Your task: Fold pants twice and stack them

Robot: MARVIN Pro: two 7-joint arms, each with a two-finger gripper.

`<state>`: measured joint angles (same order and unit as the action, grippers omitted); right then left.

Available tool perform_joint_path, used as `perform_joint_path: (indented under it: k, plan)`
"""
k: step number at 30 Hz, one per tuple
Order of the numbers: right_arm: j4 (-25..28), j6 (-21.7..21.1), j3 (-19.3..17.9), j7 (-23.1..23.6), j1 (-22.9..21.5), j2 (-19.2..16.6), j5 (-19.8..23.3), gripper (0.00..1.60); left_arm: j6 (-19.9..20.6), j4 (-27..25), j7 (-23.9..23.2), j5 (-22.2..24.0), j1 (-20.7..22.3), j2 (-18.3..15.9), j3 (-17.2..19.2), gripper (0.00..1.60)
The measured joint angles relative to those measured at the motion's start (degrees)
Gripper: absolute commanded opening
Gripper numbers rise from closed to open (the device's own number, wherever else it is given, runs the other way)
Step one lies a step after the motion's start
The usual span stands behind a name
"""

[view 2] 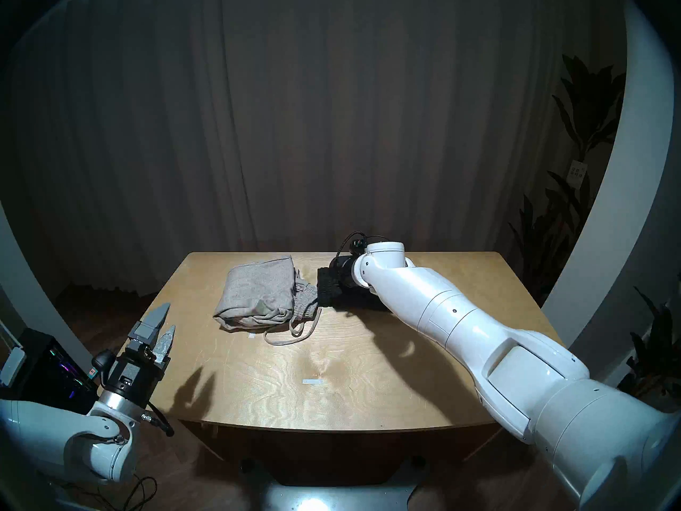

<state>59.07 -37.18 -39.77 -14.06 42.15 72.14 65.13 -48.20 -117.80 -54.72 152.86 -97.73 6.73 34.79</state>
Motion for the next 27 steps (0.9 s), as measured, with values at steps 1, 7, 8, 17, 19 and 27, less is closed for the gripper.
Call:
perform_joint_path:
  k: [1,7,8,17,19,27]
  plan:
    - [0.03,-0.59,0.1,-0.03,-0.23,-0.09,0.14,0.0,-0.05,-0.04,-0.15,0.1,-0.06,0.0,0.0,1.6]
    - [0.09,-7.32,0.39,0.1,-2.71,-0.17,2.4,0.0,-0.48,-0.32,-1.29,1.2,-0.66,-0.01,0.0,1.6]
    - [0.09,-8.56,0.39,0.17,-3.1,-0.02,2.79,0.0,-0.54,-0.34,-1.29,1.4,-0.77,-0.02,0.0,1.6]
    - [-0.22,-16.28,0.03,-0.46,-5.21,2.12,5.31,1.6,-1.28,-0.73,-0.59,2.86,-1.92,-0.25,0.04,1.6]
    - [-0.23,-17.08,-0.24,-1.25,-5.41,2.62,5.81,1.6,-1.43,-0.75,-0.43,3.16,-2.27,-0.31,0.09,1.6]
    - [1.78,-17.32,-3.88,-3.59,-4.55,3.22,9.77,1.6,-1.44,-0.77,-0.38,2.67,-2.94,-0.48,0.35,1.6]
